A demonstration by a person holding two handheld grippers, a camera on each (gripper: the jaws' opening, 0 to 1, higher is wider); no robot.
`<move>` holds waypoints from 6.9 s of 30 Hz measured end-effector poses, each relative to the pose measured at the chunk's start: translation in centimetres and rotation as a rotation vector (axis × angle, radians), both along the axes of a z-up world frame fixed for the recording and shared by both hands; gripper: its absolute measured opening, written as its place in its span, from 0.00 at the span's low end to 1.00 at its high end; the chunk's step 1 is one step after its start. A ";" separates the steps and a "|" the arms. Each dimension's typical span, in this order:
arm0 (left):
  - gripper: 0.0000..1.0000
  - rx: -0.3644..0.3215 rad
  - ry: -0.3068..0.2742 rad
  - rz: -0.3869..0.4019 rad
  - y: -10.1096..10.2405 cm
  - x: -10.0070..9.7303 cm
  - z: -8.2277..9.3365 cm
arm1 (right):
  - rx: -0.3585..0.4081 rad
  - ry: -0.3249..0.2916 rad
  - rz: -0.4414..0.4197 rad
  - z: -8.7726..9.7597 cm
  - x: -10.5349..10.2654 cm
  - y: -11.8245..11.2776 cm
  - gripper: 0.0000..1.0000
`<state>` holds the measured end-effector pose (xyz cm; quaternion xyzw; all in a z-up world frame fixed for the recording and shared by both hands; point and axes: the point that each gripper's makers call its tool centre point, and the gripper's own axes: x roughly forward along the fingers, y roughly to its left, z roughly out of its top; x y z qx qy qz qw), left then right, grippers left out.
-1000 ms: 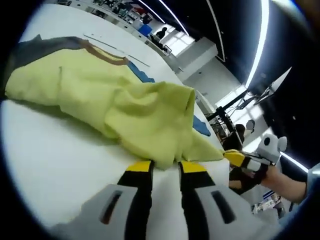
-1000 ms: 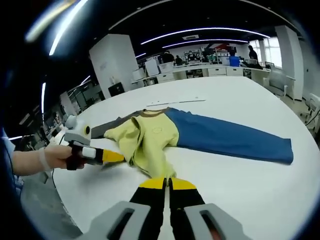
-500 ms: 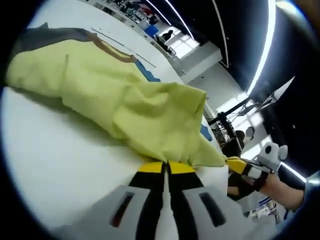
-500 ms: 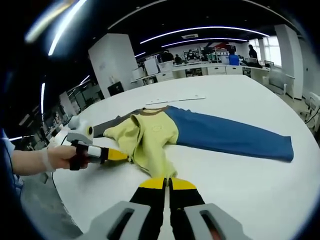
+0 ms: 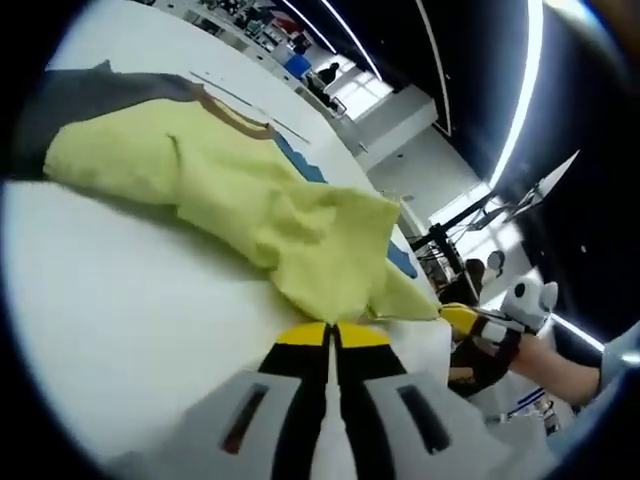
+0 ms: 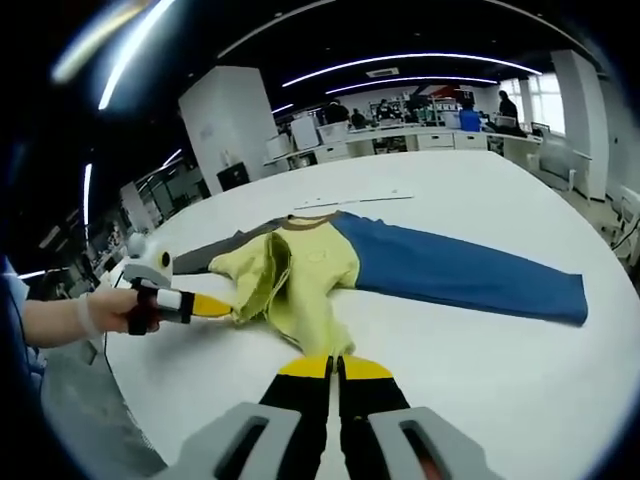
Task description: Fold the garment on the visible template until the final outline fits inside the template.
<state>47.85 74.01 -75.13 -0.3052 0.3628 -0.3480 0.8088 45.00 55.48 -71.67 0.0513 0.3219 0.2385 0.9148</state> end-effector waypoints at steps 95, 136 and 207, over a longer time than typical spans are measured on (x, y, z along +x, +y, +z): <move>0.04 0.232 0.065 -0.025 16.2 -16.2 0.1 | -0.008 0.291 0.082 -5.8 -12.3 -1.4 0.00; 0.99 0.201 -0.333 0.070 15.1 -10.4 4.9 | -0.049 0.080 -0.017 -3.4 -6.3 -5.0 0.99; 0.97 0.331 -0.227 0.159 20.6 -10.6 2.2 | -0.265 0.108 -0.555 -2.6 7.9 -23.4 0.00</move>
